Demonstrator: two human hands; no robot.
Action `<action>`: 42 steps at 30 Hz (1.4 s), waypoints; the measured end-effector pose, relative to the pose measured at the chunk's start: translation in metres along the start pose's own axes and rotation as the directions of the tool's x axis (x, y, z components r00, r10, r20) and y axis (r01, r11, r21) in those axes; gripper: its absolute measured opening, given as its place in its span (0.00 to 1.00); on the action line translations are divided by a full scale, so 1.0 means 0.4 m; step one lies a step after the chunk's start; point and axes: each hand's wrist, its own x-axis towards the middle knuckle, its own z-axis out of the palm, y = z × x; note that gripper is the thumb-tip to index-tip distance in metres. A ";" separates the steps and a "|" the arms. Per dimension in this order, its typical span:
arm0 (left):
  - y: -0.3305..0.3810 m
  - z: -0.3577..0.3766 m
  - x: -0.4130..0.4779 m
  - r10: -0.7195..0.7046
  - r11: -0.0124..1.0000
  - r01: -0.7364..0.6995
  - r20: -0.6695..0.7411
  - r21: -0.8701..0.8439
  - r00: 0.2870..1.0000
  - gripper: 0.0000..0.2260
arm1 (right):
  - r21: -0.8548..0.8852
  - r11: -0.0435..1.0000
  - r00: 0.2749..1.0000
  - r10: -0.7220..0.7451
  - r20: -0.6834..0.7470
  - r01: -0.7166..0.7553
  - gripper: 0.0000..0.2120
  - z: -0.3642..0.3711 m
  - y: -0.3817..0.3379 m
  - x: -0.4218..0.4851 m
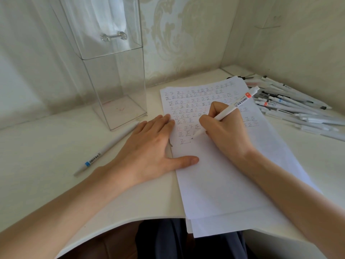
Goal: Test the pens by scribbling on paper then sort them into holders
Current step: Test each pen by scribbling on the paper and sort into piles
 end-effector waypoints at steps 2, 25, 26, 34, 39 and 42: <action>0.000 0.000 -0.001 0.001 1.000 -0.001 -0.005 -0.001 1.000 0.53 | 0.017 1.000 1.000 -0.001 0.001 0.001 0.10 0.000 0.000 0.000; -0.001 0.000 -0.001 0.011 1.000 -0.011 0.015 -0.014 1.000 0.50 | 0.013 1.000 1.000 0.010 0.012 -0.011 0.16 0.002 0.002 0.002; -0.001 -0.001 -0.002 0.010 1.000 -0.009 0.017 -0.016 1.000 0.50 | 0.025 1.000 1.000 0.016 0.024 -0.017 0.16 0.001 0.000 0.001; -0.002 -0.002 -0.002 0.011 1.000 -0.010 0.012 -0.017 1.000 0.50 | 0.012 1.000 1.000 -0.019 0.002 0.019 0.14 -0.003 -0.005 -0.003; 0.001 -0.005 -0.003 0.007 1.000 -0.007 0.019 -0.026 1.000 0.50 | 0.030 1.000 0.999 -0.006 -0.034 0.007 0.14 -0.006 0.003 -0.003; 0.000 -0.004 -0.002 0.006 0.999 -0.006 0.021 -0.032 1.000 0.50 | 0.042 0.999 0.999 0.000 -0.036 0.002 0.15 -0.006 -0.001 -0.005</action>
